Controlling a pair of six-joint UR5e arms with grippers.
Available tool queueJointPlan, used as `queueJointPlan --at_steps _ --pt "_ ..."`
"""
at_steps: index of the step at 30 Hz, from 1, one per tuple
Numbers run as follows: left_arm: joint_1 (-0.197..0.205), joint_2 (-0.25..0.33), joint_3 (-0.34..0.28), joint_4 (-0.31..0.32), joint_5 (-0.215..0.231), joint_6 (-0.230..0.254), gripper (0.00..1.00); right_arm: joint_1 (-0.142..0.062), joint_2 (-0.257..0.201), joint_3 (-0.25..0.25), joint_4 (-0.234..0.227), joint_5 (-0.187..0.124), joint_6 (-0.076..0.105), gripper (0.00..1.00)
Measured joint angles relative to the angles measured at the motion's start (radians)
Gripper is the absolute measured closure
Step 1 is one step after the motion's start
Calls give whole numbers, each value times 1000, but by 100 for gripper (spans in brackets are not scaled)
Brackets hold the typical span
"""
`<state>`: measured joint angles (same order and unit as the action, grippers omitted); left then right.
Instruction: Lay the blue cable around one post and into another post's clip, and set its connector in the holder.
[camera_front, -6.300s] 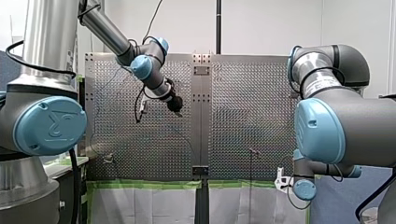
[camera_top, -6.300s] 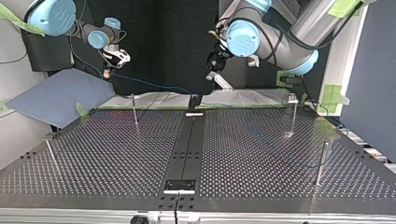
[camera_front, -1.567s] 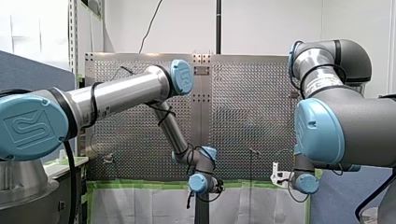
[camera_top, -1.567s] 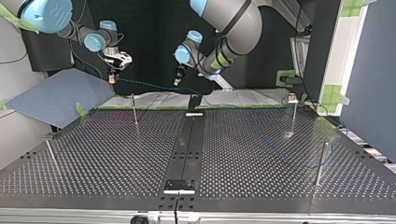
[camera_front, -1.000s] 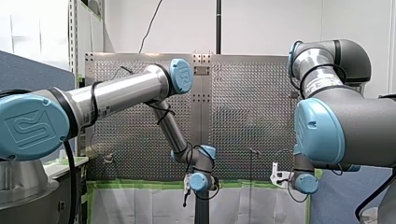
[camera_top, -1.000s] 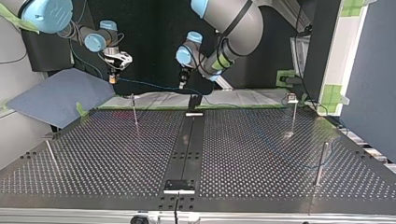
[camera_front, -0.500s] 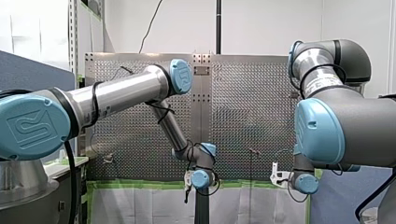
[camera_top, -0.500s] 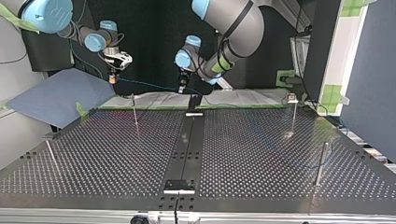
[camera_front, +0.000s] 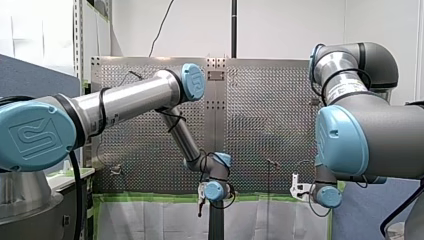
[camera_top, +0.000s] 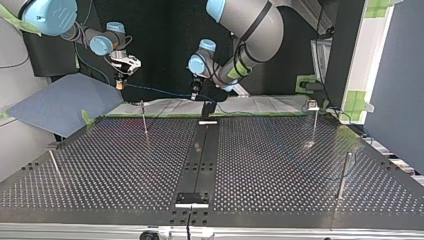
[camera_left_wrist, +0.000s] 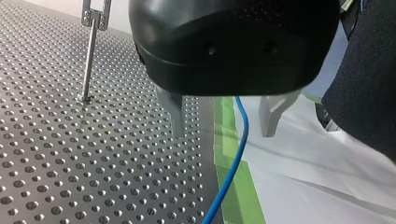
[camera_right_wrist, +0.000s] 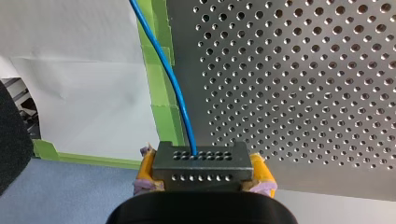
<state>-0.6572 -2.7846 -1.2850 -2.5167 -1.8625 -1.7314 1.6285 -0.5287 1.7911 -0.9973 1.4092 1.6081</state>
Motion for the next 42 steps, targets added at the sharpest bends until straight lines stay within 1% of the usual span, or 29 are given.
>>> queueJointPlan --at_steps 2,4,5,7,8,9,11,12,13,18,19,20,22,23,25,26,28,29,30,32,34,35,42 --pt "2 0 0 1 6 0 40 0 0 0 0 0 0 100" --pt "4 0 0 2 9 -1 40 0 0 0 0 0 0 100" --pt "5 0 0 2 10 -1 43 0 0 0 1 0 0 100" --pt "7 0 0 3 11 -1 43 0 0 0 1 0 0 100" --pt "7 0 0 2 11 -1 45 0 0 0 1 0 0 100" --pt "8 0 0 2 11 -1 45 0 0 0 1 0 0 100" --pt "10 0 0 1 12 -1 52 0 0 0 1 0 0 100" --pt "10 0 0 0 12 -1 52 0 0 0 1 0 0 100" --pt "11 0 0 0 12 -1 56 0 0 0 1 0 0 100" --pt "12 0 0 -1 13 -2 56 0 0 0 1 0 0 100" --pt "12 0 0 -1 13 -2 61 0 0 0 1 0 0 100" --pt "12 0 0 -1 13 -2 72 0 0 0 1 0 0 100" --pt "12 0 0 -1 13 -1 72 0 0 0 2 0 0 100" --pt "12 0 0 -1 13 -1 75 0 0 0 1 0 0 100" --pt "13 0 0 -1 12 -1 75 0 0 0 1 0 0 100" --pt "13 0 0 -1 12 -1 78 0 0 0 1 0 0 100" --pt "14 0 0 -1 12 -1 78 0 0 0 1 0 0 100" --pt "14 0 0 -1 12 -1 84 0 0 0 2 0 0 100" --pt "14 0 0 -1 12 -1 84 0 0 0 2 0 0 100" --pt "14 0 0 -1 12 -1 89 0 0 0 2 0 0 100" --pt "14 0 0 -1 13 -1 89 0 0 0 2 -1 0 100" --pt "14 0 0 -1 13 -1 93 0 0 0 2 -1 0 100" --pt "15 0 0 0 13 -2 93 0 1 0 4 -1 -2 100"
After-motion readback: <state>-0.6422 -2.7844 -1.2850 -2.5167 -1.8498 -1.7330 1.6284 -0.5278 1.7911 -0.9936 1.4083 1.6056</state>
